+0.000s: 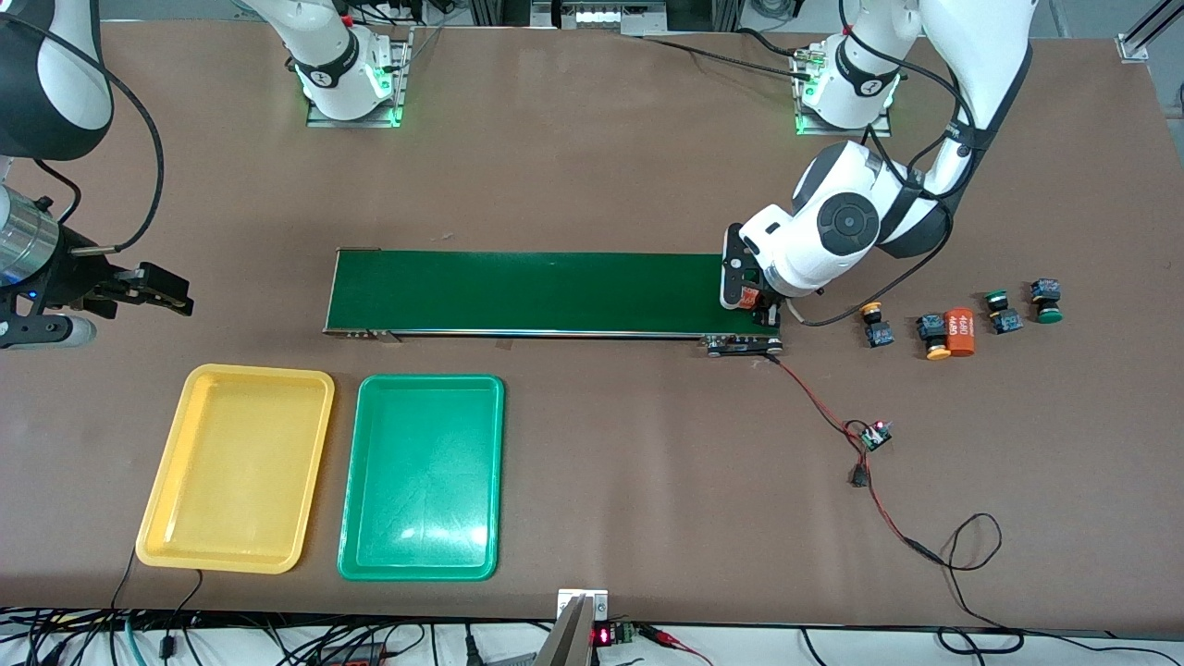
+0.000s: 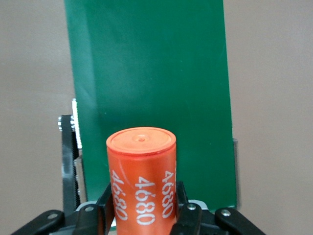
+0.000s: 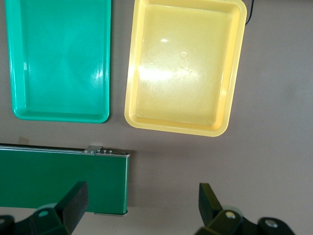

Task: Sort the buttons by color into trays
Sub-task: 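Carry the orange cylinder with the left gripper onto the green belt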

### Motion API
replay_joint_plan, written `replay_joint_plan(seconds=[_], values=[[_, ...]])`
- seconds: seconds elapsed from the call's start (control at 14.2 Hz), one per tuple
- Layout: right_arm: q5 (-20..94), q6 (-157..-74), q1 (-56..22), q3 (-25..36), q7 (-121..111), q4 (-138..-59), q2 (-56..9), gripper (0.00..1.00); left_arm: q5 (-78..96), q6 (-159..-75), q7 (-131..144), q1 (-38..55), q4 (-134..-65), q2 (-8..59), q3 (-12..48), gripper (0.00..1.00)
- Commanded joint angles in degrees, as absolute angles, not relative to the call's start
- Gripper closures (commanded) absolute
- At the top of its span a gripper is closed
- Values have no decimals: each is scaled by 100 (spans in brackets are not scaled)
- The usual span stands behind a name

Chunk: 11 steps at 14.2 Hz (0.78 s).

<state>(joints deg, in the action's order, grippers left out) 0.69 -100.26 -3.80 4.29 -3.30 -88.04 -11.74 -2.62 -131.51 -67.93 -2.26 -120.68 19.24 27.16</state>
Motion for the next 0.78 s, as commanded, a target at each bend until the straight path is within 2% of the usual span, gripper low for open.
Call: replay_joint_plan(seconds=[0.0,0.21,0.28,0.35,0.42,0.63,0.71], values=[[123,-10028,-395,413,-290,-8745,-1187,0,-396,-13315,-6873,-255,-12208,1933,2716,100],[114,-10028,-360,413,-325,-8745,-1195,0,-387,-13596,-6777,-255,-12295,2100,2716,100],[106,-10028,-352,413,-325,-8745,-1195,0,-387,-13658,-6742,-255,-12305,2092,2716,77],[105,-10028,-360,413,-325,-8745,-1195,0,-387,-13658,-6550,-255,-12305,2066,2716,5],[105,-10028,-360,413,-325,-8745,-1195,0,-395,-13641,-6443,-255,-12305,1987,2716,0],[105,-10037,-360,413,-325,-8745,-1195,0,-387,-13483,-6433,-255,-12296,1628,2759,0],[105,-10037,-360,413,-325,-8745,-1195,0,-387,-13187,-6442,-272,-12261,1487,2777,0]])
